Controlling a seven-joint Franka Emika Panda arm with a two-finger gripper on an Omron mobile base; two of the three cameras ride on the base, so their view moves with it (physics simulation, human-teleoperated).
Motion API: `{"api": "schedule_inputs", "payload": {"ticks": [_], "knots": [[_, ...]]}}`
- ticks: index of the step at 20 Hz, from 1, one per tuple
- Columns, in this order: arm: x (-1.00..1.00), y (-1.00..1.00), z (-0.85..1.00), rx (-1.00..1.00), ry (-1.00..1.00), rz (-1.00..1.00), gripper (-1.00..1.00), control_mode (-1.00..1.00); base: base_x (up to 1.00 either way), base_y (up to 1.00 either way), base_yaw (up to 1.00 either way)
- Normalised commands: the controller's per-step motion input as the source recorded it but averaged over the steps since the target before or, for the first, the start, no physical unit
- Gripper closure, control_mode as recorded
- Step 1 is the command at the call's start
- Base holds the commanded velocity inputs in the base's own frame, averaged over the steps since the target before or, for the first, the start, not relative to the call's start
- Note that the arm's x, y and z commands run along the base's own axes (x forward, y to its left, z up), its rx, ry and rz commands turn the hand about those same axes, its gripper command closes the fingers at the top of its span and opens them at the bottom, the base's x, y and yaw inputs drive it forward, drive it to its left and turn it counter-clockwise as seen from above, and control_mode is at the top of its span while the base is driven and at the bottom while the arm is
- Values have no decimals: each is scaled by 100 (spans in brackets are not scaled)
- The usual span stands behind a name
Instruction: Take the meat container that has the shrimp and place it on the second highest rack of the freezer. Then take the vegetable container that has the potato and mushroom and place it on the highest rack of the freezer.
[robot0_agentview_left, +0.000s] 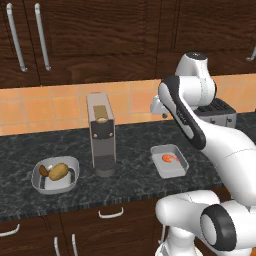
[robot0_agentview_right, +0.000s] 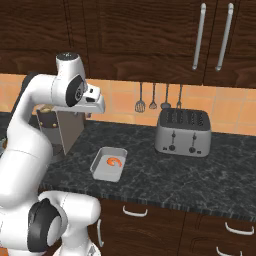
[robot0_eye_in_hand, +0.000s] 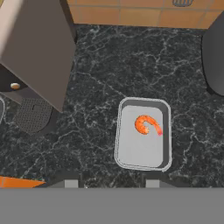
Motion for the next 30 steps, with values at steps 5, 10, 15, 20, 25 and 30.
{"api": "schedule_inputs", "payload": {"ticks": [5, 10, 15, 20, 25, 30], "knots": [[-13, -13, -3, 0, 0, 0, -100, -100, 0, 0, 0], [-42, -30, -9, 0, 0, 0, -100, -100, 0, 0, 0], [-43, -37, -14, 0, 0, -3, -100, -100, 0, 0, 0], [-54, -40, -14, 3, 0, -3, -100, -100, 0, 0, 0], [-44, -32, -18, 2, 0, -4, -100, -100, 0, 0, 0], [-46, -26, -15, 2, 0, -4, -100, -100, 0, 0, 0]]}}
